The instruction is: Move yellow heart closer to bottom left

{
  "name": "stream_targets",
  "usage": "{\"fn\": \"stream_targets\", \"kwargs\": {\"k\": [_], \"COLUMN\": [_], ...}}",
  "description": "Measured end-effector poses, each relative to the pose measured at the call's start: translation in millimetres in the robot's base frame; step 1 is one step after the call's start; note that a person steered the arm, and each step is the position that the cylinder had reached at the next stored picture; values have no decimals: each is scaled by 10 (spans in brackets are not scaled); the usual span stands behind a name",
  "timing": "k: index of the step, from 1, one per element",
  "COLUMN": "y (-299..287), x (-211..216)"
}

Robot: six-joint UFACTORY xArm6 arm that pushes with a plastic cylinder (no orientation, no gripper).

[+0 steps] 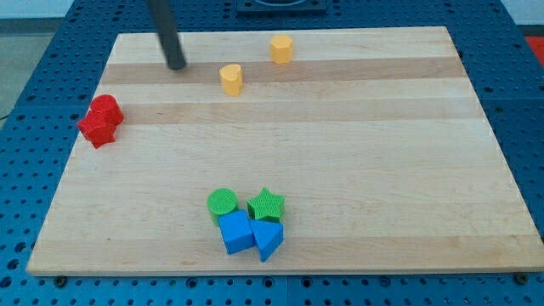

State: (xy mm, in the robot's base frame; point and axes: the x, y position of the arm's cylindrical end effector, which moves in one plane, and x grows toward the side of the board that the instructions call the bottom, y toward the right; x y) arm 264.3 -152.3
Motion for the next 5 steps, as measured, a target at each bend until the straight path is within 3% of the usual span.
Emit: {"fn": "stream_targets", "kwargs": {"k": [1,3,5], "y": [770,724,780], "x": [-71,745,527]}}
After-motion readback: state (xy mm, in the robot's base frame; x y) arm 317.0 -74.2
